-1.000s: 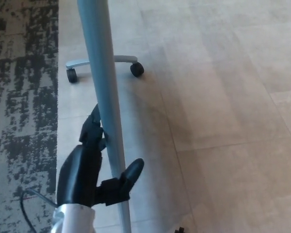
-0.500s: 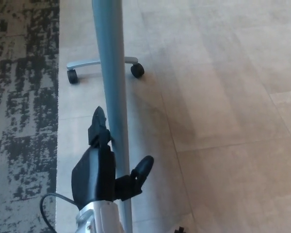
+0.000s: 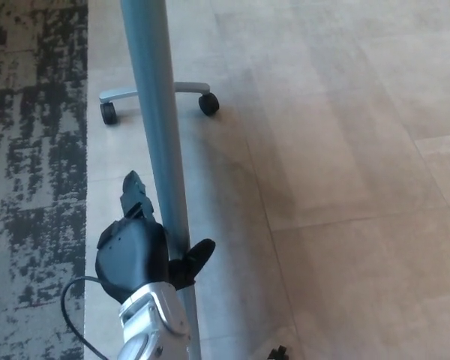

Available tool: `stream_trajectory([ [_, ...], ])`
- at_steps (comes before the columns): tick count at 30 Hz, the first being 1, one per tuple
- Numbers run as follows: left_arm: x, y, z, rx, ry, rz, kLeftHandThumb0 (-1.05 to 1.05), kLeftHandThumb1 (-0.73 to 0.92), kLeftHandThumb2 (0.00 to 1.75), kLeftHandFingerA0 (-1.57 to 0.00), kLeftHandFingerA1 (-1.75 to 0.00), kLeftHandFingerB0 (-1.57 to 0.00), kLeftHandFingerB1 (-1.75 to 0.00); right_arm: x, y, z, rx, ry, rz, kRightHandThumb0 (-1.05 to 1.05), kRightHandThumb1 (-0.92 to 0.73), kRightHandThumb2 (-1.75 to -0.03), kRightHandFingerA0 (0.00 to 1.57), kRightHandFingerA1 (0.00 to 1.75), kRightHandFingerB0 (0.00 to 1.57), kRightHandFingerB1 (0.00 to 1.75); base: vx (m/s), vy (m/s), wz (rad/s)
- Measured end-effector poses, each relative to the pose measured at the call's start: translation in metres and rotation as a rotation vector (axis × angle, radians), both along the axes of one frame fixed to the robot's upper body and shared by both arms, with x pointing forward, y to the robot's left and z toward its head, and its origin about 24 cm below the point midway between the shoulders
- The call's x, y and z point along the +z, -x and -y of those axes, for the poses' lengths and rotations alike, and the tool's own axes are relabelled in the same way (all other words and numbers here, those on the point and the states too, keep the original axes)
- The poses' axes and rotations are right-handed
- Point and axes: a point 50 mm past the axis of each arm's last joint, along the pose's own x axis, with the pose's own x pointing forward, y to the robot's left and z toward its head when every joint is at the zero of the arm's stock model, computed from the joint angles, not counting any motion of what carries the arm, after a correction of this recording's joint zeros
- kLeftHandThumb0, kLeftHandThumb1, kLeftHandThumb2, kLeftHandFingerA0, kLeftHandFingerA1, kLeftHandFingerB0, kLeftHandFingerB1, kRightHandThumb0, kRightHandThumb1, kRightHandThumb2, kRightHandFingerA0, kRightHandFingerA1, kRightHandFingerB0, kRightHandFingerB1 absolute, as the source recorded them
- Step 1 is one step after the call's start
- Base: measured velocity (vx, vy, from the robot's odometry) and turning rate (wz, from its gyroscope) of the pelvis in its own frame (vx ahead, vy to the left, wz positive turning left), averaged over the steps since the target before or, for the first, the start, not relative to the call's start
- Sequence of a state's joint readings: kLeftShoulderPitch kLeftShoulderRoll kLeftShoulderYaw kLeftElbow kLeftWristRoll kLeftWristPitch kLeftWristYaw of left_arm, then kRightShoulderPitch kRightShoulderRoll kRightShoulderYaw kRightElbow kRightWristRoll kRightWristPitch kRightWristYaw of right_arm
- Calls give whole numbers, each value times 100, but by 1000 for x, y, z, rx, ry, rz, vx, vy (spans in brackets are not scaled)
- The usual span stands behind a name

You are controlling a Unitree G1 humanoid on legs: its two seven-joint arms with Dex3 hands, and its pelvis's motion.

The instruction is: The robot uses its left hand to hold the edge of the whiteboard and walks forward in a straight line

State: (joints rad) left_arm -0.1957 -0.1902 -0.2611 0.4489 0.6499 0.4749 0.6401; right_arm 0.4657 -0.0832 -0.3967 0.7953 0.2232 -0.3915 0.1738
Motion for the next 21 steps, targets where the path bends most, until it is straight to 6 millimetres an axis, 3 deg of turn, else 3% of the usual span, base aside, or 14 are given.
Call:
stream_trajectory([
  [1,-2,-1,0,11,-11,-4,-36,62,58,-4,-90,0,-23,0,1,0,1,2,-2,-37,-47,-55,31,54,31,31,0,0,0],
  [7,-7,-6,2,33,-39,16,-36,62,58,-4,-90,0,-23,2,3,1,4,-1,1,-37,-47,-55,31,54,31,31,0,0,0],
  [8,-7,-7,2,38,-42,25,-15,48,97,-27,-63,-35,-52,2,3,1,5,-1,4,-40,-50,-55,35,53,33,31,0,0,0],
  [10,-8,-7,5,39,-41,45,-15,49,99,-34,-63,-43,-52,2,3,1,7,0,4,-40,-49,-55,36,54,35,32,0,0,0],
  [11,-9,-8,6,37,-39,55,-17,59,83,-82,-87,-75,-48,2,3,1,8,2,4,-43,-51,-56,36,53,35,33,0,0,0],
  [14,-9,-7,9,33,-34,88,-17,59,83,-82,-87,-75,-48,2,4,0,10,9,4,-43,-51,-56,36,53,35,33,0,0,0],
  [15,-9,-7,10,30,-31,103,-20,56,80,-108,-85,-73,-52,2,4,0,12,14,5,-41,-52,-56,36,54,34,34,0,0,0],
  [16,-9,-7,10,33,-28,113,-25,60,76,-112,-100,-70,-53,2,4,0,13,17,5,-40,-52,-56,36,54,35,33,0,0,0],
  [17,-10,-7,11,35,-24,118,-25,60,76,-112,-100,-70,-53,2,4,0,14,18,4,-40,-52,-56,36,54,35,33,0,0,0],
  [18,-10,-7,11,36,-19,127,-25,68,72,-111,-139,-61,-54,2,5,0,14,20,3,-41,-54,-56,34,56,34,34,0,0,0],
  [19,-10,-7,11,37,-17,131,-25,68,72,-111,-139,-61,-54,2,5,0,14,21,3,-41,-54,-56,34,56,34,34,0,0,0],
  [20,-11,-6,11,39,-17,140,-20,71,75,-96,-173,-55,-57,2,5,0,16,22,4,-43,-53,-56,36,57,36,34,0,0,0],
  [21,-11,-6,12,40,-15,146,-20,71,75,-96,-173,-55,-57,2,5,0,17,24,5,-43,-53,-56,36,57,36,34,0,0,0],
])
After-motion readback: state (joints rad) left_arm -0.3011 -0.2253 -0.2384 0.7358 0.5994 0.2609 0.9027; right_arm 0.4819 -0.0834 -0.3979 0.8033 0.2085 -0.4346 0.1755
